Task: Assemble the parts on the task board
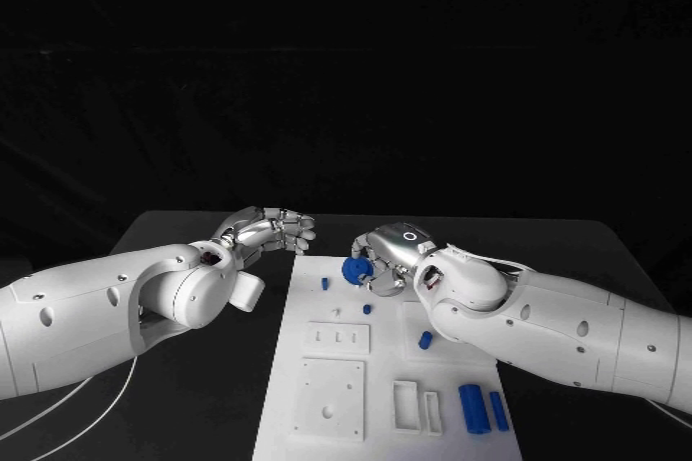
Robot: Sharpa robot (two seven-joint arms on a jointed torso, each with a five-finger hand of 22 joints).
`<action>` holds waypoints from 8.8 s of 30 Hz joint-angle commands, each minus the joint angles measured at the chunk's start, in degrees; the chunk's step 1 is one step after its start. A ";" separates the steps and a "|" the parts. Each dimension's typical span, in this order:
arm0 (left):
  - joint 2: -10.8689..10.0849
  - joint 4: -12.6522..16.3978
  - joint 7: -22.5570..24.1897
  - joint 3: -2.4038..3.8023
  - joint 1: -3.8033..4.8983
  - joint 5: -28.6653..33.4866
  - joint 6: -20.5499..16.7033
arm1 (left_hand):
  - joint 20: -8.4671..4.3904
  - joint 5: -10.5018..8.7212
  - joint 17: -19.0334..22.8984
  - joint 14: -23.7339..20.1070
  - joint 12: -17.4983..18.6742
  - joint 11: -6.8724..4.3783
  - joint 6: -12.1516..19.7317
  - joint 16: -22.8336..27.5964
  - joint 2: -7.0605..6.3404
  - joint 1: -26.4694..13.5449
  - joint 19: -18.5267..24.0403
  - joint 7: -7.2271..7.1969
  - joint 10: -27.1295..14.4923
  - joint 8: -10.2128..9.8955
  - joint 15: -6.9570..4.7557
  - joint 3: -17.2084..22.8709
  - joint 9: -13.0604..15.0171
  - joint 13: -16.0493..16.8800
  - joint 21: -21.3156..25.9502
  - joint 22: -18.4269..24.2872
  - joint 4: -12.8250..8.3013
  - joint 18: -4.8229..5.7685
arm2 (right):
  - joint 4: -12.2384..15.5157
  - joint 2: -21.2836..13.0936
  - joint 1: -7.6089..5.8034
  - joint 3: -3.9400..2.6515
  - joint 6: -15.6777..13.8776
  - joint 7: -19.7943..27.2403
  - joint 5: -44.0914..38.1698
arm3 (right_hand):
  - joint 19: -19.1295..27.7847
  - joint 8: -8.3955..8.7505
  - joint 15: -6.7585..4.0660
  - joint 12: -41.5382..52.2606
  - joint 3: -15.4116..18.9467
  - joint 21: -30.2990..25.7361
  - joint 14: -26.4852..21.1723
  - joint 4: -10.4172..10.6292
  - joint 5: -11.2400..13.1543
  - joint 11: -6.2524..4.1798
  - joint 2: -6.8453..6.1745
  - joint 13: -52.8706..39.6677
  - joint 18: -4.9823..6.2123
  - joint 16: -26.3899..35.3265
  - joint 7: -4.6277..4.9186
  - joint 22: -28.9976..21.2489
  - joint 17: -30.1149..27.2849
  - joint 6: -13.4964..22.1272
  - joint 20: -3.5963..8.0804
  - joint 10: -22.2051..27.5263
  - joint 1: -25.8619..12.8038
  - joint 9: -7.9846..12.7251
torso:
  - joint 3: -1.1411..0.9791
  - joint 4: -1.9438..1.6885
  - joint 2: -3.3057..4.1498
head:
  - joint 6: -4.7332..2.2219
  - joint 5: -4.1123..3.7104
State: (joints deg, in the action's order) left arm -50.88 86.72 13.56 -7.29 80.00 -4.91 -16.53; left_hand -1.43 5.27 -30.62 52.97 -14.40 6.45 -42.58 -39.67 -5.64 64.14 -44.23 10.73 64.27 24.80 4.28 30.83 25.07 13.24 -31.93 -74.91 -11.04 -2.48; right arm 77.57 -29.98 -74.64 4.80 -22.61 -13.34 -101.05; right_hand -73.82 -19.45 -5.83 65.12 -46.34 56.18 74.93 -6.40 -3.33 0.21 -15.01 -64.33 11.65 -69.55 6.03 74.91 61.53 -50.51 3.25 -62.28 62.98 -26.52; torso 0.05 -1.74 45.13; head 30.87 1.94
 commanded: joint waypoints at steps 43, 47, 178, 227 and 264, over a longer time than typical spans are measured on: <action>0.13 0.07 0.44 0.05 0.08 -0.13 1.45 | -0.04 -0.15 0.09 -0.22 -0.32 -0.05 0.08 -0.31 0.25 -0.61 0.46 -0.01 -0.51 -0.03 -0.04 0.34 0.14 0.21 -0.39 -0.84 -0.13 -1.13 | -3.60 2.34 0.97 1.38 3.51 -1.25 -0.24 | 0.20 4.88 2.01 0.10 3.76 0.24 0.00 -0.05 0.54 2.29 -1.43 -0.15 3.35 0.80 3.03 0.82 0.45 2.91 0.46 1.42 -0.60 1.64 | 0.08 -0.24 0.07 | 0.67 -0.47; 0.15 0.08 0.45 0.05 0.08 -0.13 1.48 | -0.04 -0.15 0.09 -0.22 -0.33 -0.05 0.08 -0.31 0.25 -0.62 0.47 -0.01 -0.52 -0.03 -0.04 0.34 0.15 0.23 -0.39 -0.84 -0.14 -1.13 | -3.49 2.17 0.97 1.39 3.12 -1.20 0.01 | 0.18 4.89 2.08 0.12 3.78 0.23 0.00 -0.02 0.54 2.36 -1.42 -0.16 3.35 0.80 3.10 0.81 0.47 2.98 0.49 1.44 -0.53 1.63 | 0.08 -0.22 0.09 | 0.81 -0.39; -0.64 -1.99 -0.40 -0.13 0.03 -1.08 2.99 | -0.03 -0.09 0.21 -0.36 -0.59 -0.03 0.19 -0.42 0.26 -0.65 0.62 0.02 -0.85 -0.11 -0.01 0.55 0.36 0.63 -0.51 -0.78 -0.35 -1.10 | -14.87 -13.73 6.52 -3.20 10.84 24.04 32.17 | 3.36 -0.86 -0.98 0.12 4.79 0.31 -1.23 -5.66 -1.72 -0.89 7.36 0.87 3.35 3.38 -0.42 1.07 2.64 -7.97 0.21 3.81 -1.06 -1.24 | -0.79 0.76 -0.59 | 1.63 -3.18; 9.20 -4.41 -24.85 -0.16 0.43 -21.74 6.26 | -4.68 -2.47 -3.43 5.97 -5.61 -3.74 -5.53 -7.98 -4.46 -10.13 -4.82 -2.12 6.00 -2.48 -4.70 -1.75 0.05 5.75 -7.99 -0.27 9.30 -1.38 | 1.67 -5.88 -0.74 -3.34 10.14 1.21 23.50 | 2.56 -1.00 -1.31 -0.11 1.73 0.34 -0.84 -5.21 0.44 -1.20 6.09 0.95 3.35 3.43 -0.71 0.83 2.97 -8.17 0.77 3.32 -0.69 -2.91 | -0.59 0.53 -3.49 | 0.55 0.77; 12.34 -5.44 -27.32 -0.17 0.41 -23.95 6.34 | -4.62 -2.45 -3.49 6.35 -4.85 -3.93 -6.77 -7.78 -2.77 -12.00 -4.51 -2.42 6.43 -2.84 -4.76 -2.49 -0.14 6.38 -8.57 -0.13 16.34 -1.81 | 2.87 -1.42 -0.74 -3.04 10.89 0.84 21.08 | 2.38 -0.94 -1.27 -0.17 1.94 0.34 -0.76 -5.05 0.47 -1.17 6.01 0.97 3.35 3.43 -0.68 0.79 3.03 -8.06 0.81 3.31 -1.28 -3.14 | -0.65 0.45 -3.49 | 0.78 0.91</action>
State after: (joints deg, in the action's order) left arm -38.83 81.22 -14.64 -7.60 80.28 -28.83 -10.40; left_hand -5.94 3.04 -34.03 59.30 -19.47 2.83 -49.03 -47.69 -8.40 52.35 -49.13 8.39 70.48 22.29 -0.23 28.44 24.95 19.61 -40.15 -74.92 5.08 -3.13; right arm 80.30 -31.56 -75.47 1.67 -12.75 -12.54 -79.37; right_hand -71.36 -20.17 -6.91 65.19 -44.44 56.17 74.00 -11.31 -3.05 -0.71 -8.92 -63.43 12.44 -66.45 3.75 74.91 64.48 -56.58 3.86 -58.68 61.85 -27.49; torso -0.58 -1.26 41.66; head 31.58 2.82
